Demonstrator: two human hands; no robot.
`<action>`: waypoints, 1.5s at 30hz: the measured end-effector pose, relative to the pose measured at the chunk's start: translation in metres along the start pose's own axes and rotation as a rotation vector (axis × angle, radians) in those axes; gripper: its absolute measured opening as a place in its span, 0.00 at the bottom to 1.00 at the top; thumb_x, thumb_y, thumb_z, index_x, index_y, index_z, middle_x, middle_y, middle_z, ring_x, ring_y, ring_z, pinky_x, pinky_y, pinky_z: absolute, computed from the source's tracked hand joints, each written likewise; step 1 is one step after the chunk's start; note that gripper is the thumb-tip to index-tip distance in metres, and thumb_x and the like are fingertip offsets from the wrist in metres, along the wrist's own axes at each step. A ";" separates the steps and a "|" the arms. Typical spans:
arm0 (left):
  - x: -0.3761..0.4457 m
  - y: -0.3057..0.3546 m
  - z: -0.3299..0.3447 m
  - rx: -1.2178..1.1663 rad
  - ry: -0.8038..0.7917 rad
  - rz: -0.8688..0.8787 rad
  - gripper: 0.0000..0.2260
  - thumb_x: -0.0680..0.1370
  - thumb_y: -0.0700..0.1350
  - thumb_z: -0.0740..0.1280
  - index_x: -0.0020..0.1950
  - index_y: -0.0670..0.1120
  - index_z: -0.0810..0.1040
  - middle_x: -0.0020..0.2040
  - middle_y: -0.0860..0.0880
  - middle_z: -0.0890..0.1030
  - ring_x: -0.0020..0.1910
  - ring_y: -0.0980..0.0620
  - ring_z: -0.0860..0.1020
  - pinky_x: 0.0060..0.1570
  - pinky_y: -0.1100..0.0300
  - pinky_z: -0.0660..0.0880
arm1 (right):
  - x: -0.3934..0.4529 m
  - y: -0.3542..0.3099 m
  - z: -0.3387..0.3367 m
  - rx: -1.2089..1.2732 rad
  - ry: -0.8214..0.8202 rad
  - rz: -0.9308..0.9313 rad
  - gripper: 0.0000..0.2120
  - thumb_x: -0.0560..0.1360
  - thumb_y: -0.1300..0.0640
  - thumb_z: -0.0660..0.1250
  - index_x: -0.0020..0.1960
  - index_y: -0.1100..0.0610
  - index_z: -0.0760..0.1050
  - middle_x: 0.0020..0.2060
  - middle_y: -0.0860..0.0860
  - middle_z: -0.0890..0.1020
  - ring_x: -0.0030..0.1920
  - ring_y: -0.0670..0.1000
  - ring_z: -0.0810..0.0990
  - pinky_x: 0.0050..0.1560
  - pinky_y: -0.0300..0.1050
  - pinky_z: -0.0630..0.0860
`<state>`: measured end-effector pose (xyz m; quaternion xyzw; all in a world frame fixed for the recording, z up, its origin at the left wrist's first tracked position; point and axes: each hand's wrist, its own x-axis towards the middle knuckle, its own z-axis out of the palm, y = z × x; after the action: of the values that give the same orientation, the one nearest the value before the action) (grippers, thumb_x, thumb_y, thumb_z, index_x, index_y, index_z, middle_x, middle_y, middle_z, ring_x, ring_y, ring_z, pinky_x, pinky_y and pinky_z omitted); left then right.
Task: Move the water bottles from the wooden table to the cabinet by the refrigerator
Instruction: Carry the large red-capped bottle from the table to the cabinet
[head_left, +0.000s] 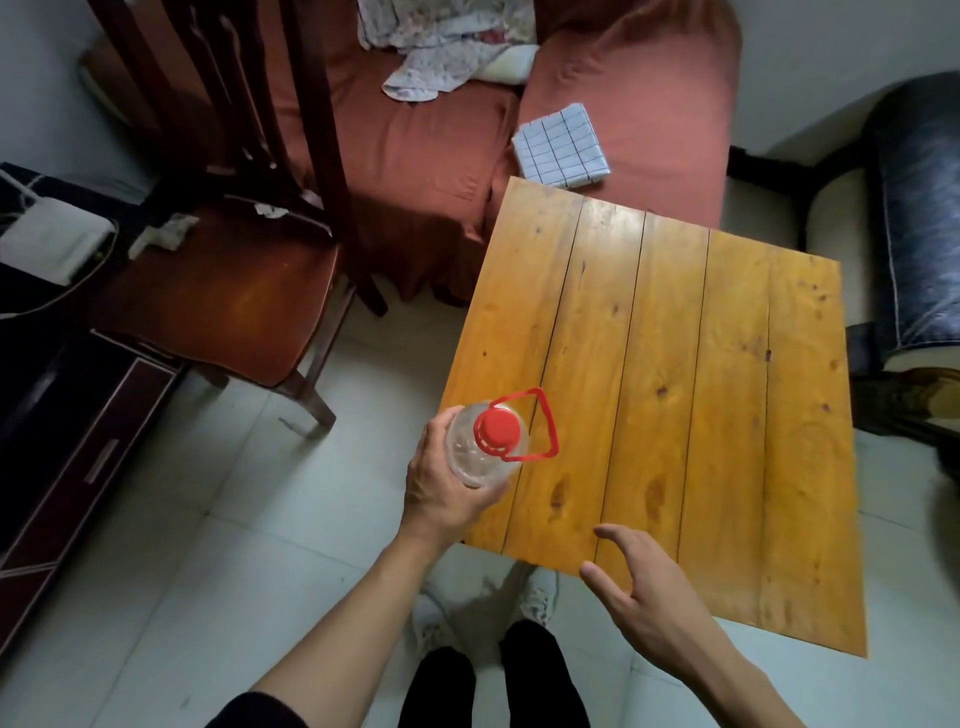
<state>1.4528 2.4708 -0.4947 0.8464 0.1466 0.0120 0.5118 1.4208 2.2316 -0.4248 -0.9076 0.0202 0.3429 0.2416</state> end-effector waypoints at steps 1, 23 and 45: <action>0.002 0.000 -0.001 0.005 -0.002 0.001 0.42 0.60 0.64 0.79 0.69 0.58 0.65 0.60 0.57 0.75 0.57 0.57 0.76 0.53 0.55 0.81 | 0.000 0.001 0.001 0.001 -0.004 0.001 0.26 0.78 0.40 0.63 0.73 0.49 0.66 0.70 0.46 0.71 0.69 0.46 0.69 0.71 0.42 0.66; 0.018 0.000 -0.003 -0.078 0.023 -0.008 0.39 0.60 0.58 0.83 0.67 0.51 0.72 0.56 0.55 0.80 0.53 0.59 0.80 0.50 0.57 0.82 | 0.010 0.004 0.007 -0.016 -0.039 0.003 0.26 0.79 0.39 0.61 0.73 0.48 0.65 0.71 0.46 0.69 0.70 0.46 0.68 0.69 0.43 0.67; 0.027 0.202 -0.119 -0.137 0.089 0.260 0.35 0.55 0.63 0.82 0.58 0.62 0.73 0.52 0.63 0.81 0.53 0.64 0.80 0.44 0.70 0.79 | -0.006 -0.101 -0.148 0.067 0.280 -0.168 0.25 0.78 0.42 0.64 0.72 0.48 0.66 0.72 0.49 0.70 0.72 0.50 0.68 0.70 0.51 0.68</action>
<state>1.5058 2.4926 -0.2659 0.8200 0.0570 0.1254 0.5555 1.5270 2.2532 -0.2823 -0.9363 -0.0107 0.1909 0.2946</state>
